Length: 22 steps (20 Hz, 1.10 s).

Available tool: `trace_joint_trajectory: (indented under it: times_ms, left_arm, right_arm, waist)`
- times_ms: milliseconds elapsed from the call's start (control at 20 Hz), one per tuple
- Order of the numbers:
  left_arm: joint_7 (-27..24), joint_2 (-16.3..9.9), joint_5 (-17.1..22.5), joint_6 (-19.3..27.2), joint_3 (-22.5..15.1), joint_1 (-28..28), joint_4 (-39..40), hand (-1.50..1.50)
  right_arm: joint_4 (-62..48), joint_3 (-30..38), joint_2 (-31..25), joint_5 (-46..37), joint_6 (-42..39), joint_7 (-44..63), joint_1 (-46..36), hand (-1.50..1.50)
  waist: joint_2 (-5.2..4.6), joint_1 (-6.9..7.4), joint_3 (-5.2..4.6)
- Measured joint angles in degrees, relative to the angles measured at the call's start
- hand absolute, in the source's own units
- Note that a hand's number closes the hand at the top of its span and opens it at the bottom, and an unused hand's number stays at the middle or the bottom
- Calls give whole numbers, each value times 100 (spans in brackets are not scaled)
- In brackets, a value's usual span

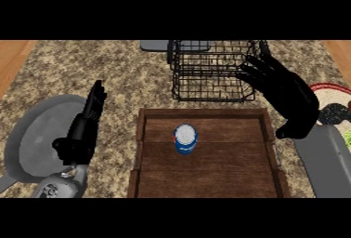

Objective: Pick the can from the tray and place it in the tiered basket

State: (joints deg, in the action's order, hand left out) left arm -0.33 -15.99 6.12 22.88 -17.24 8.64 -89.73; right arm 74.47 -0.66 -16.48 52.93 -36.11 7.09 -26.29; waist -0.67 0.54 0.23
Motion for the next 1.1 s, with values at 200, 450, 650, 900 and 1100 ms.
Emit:
trace_joint_trajectory:
  times_ms: [200, 450, 650, 900, 1100]
  left_arm:
    - [101, 49, -56, 34, -33, 70, 51, 0]
    - [164, 85, -122, 73, -44, 135, 157, 0]
    - [197, 100, -136, 61, -55, 119, 142, 0]
    - [197, 106, -154, -19, 15, 169, 199, 0]
    - [245, 125, -198, -84, 87, 167, 166, 0]
  right_arm:
    - [275, 74, -831, -773, -707, -67, -249, -150]
    - [1039, 15, -1662, -1997, -1221, -58, -818, -150]
    - [1829, -263, -1943, -2954, -1250, 140, -1205, -150]
    - [2524, -782, -1856, -3776, -1070, 700, -1510, -150]
    - [2820, -1216, -1526, -4090, -952, 1308, -1707, -150]
  waist:
    - [39, -51, -11]
    - [74, -70, -22]
    - [98, -52, -28]
    - [89, -41, -30]
    - [83, -33, -29]
